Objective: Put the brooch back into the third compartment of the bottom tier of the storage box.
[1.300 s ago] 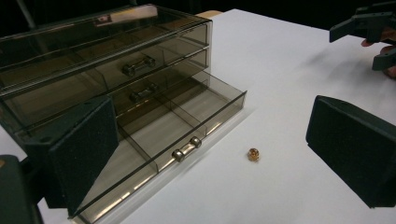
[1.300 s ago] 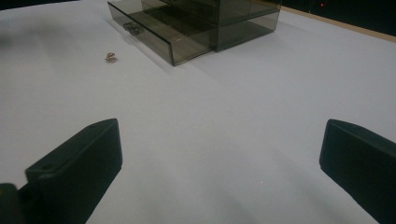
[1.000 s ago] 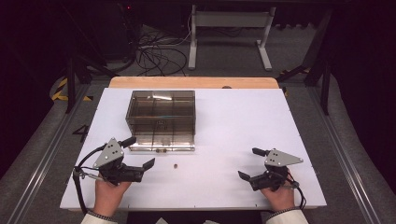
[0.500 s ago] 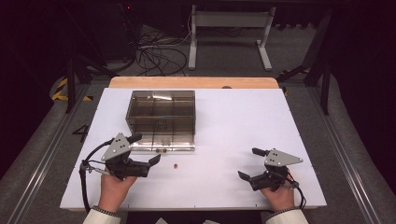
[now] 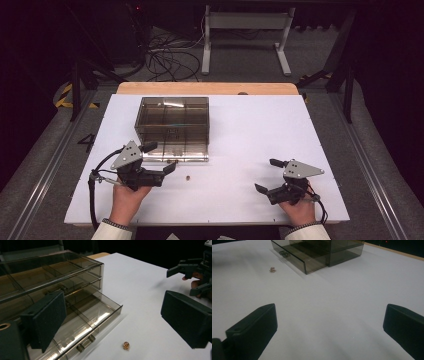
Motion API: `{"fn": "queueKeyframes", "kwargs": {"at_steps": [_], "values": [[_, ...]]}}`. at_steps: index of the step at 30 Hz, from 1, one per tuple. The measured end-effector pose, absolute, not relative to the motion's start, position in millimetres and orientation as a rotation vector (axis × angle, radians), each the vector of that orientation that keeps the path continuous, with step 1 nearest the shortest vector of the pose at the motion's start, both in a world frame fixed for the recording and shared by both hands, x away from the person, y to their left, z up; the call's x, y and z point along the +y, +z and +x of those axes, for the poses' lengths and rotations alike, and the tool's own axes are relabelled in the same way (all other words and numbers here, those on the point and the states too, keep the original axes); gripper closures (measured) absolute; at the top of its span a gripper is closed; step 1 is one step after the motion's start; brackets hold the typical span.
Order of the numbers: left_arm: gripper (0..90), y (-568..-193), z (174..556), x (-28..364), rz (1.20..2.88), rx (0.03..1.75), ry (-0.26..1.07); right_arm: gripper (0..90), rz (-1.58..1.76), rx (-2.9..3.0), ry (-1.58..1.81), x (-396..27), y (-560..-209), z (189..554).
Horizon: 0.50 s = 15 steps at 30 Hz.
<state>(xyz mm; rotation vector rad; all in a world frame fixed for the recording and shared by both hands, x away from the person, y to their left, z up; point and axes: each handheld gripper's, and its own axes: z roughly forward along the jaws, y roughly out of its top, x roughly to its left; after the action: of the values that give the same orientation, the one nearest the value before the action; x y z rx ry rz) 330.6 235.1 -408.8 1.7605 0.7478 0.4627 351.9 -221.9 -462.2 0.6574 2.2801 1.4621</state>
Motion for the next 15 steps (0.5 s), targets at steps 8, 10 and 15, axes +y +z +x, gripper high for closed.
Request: {"fn": "queueKeyframes", "kwargs": {"at_steps": [8, 10, 15], "values": [[13.6, -423, 334, 227, 1.773, 0.725, 0.453, 0.4, 0.655, 2.284, 1.461, -222, -462, 352], [14.1, -426, 336, 224, 1.786, 0.716, 0.452, 0.4, 0.653, 2.285, 1.461, -222, -462, 352], [17.7, -436, 342, 218, 1.825, 0.718, 0.430, 0.4, 0.651, 2.286, 1.459, -221, -463, 352]]}}
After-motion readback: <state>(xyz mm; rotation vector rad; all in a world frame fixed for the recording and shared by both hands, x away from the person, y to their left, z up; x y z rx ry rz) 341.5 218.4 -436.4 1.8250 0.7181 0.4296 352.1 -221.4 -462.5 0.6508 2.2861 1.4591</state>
